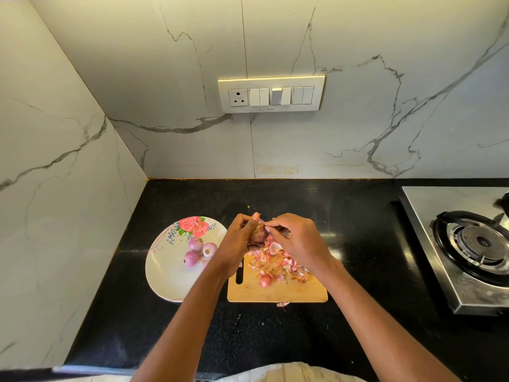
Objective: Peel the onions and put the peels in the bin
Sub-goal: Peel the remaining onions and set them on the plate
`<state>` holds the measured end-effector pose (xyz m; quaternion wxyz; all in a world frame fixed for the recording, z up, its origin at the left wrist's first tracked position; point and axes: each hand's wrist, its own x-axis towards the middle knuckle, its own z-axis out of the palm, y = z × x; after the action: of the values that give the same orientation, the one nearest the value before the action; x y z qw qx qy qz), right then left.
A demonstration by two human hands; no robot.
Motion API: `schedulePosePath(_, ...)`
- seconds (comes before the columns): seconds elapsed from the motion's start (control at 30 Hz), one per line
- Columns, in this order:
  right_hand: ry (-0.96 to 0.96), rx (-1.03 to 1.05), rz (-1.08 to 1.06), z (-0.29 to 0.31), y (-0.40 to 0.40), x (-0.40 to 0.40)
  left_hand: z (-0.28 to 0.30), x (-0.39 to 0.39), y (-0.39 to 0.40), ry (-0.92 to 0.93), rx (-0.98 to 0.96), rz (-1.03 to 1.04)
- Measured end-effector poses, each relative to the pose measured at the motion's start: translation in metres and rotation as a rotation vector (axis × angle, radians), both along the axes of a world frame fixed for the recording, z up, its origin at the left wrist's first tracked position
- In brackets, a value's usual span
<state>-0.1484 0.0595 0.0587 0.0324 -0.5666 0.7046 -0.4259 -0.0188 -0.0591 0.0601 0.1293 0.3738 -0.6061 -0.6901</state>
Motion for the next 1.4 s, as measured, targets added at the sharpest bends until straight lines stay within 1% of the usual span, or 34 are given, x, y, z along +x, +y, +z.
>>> schedulePosePath(0.13,0.013,-0.003,-0.027,-0.003,0.000,0.004,-0.002,0.002,0.002,0.007,0.029,-0.020)
schedulePosePath(0.2,-0.013,-0.009,-0.043,-0.003,-0.002,0.005,-0.002,0.002,0.004,0.022,0.060,-0.011)
schedulePosePath(0.27,-0.107,-0.031,-0.074,-0.002,-0.004,0.004,-0.002,0.001,0.004,0.039,0.105,0.016)
schedulePosePath(0.37,-0.301,-0.022,-0.152,-0.002,-0.004,0.000,-0.001,-0.001,0.003,0.040,0.143,0.042)
schedulePosePath(0.43,-0.339,0.005,-0.139,0.000,-0.002,0.000,-0.002,-0.001,0.002,0.034,0.139,0.045)
schedulePosePath(0.53,-0.247,-0.012,-0.053,0.004,-0.002,0.003,-0.001,-0.001,0.001,0.032,0.112,0.047)
schedulePosePath(0.7,-0.092,-0.014,-0.019,-0.002,0.005,-0.005,-0.001,-0.006,0.006,-0.001,0.023,0.013)
schedulePosePath(0.9,-0.039,-0.034,-0.011,-0.003,0.004,0.000,0.003,-0.003,0.004,-0.020,0.005,-0.004)
schedulePosePath(1.07,-0.026,-0.034,-0.065,-0.004,0.004,0.003,0.004,-0.006,0.010,-0.017,0.029,-0.007)
schedulePosePath(1.17,-0.122,-0.023,-0.118,-0.005,0.002,0.004,0.006,-0.003,0.013,0.019,0.090,0.016)
schedulePosePath(1.3,-0.407,0.017,-0.274,-0.009,0.005,-0.001,0.013,0.001,0.013,0.089,0.168,0.033)
schedulePosePath(1.33,-0.452,0.033,-0.290,-0.009,0.007,-0.003,0.015,0.002,0.012,0.094,0.171,0.044)
schedulePosePath(1.4,-0.510,0.044,-0.236,-0.008,0.007,-0.004,0.015,0.004,0.010,0.092,0.163,0.065)
